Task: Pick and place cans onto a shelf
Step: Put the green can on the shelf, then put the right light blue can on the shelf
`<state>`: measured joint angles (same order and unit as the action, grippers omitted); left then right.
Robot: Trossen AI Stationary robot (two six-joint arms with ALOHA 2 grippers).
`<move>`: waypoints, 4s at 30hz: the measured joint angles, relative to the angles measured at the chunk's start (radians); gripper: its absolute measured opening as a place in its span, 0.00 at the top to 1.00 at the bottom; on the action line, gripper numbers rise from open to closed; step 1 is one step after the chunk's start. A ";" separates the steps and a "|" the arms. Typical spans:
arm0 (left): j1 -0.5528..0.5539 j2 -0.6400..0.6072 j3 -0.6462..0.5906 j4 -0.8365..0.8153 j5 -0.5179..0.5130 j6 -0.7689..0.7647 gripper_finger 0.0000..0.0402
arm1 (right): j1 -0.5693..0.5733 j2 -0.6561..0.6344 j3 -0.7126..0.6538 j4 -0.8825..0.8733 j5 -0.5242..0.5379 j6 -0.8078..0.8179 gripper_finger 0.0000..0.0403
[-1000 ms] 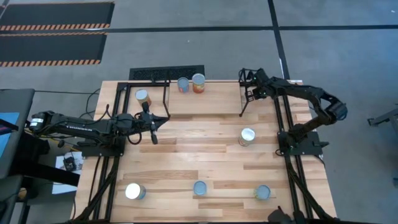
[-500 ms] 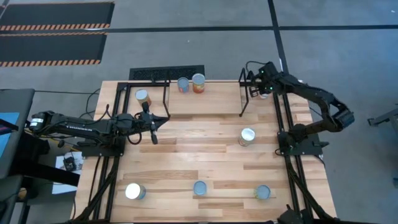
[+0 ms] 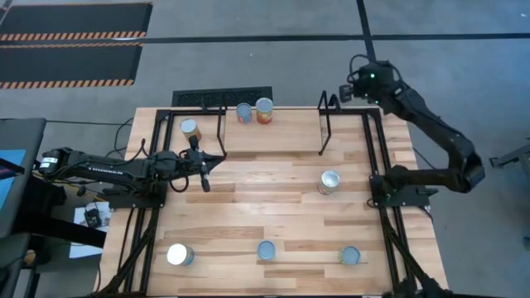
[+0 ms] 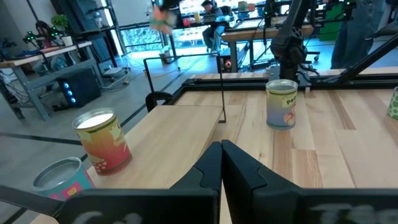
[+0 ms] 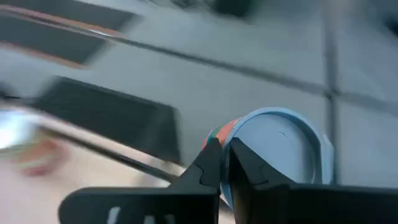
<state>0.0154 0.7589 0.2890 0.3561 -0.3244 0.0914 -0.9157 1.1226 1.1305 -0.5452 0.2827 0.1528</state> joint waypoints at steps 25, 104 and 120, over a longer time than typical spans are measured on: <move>0.000 0.000 0.000 -0.001 0.000 0.000 1.00 | 0.383 0.607 0.170 0.190 -0.150 -0.307 0.95; 0.000 0.000 0.000 -0.007 0.001 -0.003 1.00 | 0.546 0.387 0.092 0.286 -0.183 -0.501 0.96; 0.000 0.000 0.000 -0.002 0.001 -0.002 1.00 | 0.947 -0.028 -0.341 0.556 -0.131 -0.299 0.99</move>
<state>0.0156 0.7593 0.2890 0.3538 -0.3239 0.0893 0.0311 1.0951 0.7892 0.0111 0.1512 -0.1463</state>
